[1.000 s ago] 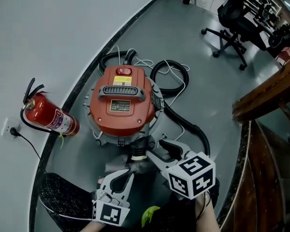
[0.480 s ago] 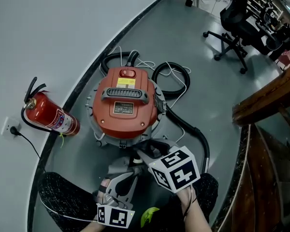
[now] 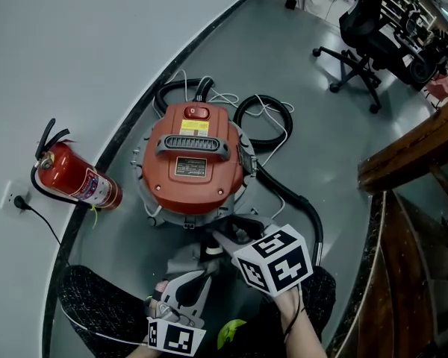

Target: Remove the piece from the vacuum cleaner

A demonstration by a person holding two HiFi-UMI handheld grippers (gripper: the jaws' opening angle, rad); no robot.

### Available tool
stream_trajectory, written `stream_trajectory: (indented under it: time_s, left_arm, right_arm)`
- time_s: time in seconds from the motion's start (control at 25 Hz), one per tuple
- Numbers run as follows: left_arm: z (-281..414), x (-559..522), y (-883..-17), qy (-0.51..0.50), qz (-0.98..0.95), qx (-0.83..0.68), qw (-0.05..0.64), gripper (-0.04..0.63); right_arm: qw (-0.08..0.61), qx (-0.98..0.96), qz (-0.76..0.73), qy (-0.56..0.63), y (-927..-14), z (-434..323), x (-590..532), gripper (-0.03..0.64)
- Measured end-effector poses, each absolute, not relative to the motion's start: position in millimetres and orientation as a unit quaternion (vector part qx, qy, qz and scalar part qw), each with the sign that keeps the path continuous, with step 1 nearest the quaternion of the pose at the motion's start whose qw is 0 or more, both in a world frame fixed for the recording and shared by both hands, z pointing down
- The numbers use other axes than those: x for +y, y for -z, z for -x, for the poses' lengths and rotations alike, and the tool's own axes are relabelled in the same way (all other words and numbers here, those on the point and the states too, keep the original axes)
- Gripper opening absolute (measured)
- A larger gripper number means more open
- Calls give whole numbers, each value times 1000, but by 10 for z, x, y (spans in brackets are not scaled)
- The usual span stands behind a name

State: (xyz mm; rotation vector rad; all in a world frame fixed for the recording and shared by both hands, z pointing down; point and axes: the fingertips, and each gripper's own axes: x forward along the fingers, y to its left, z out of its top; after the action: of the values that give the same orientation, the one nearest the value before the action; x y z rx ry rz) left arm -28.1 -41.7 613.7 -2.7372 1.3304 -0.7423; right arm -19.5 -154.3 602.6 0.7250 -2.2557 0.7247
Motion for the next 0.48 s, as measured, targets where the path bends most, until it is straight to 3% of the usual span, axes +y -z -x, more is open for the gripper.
stream_trajectory:
  time_s: [0.32, 0.48]
  left_arm:
    - [177, -405, -6215, 218, 878, 426, -28, 18]
    - [187, -472, -6281, 235, 876, 421, -3, 18]
  right_arm:
    - [329, -860, -283, -270, -6031, 189, -1548, 196]
    - [327, -860, -285, -269, -6036, 192, -1554, 196]
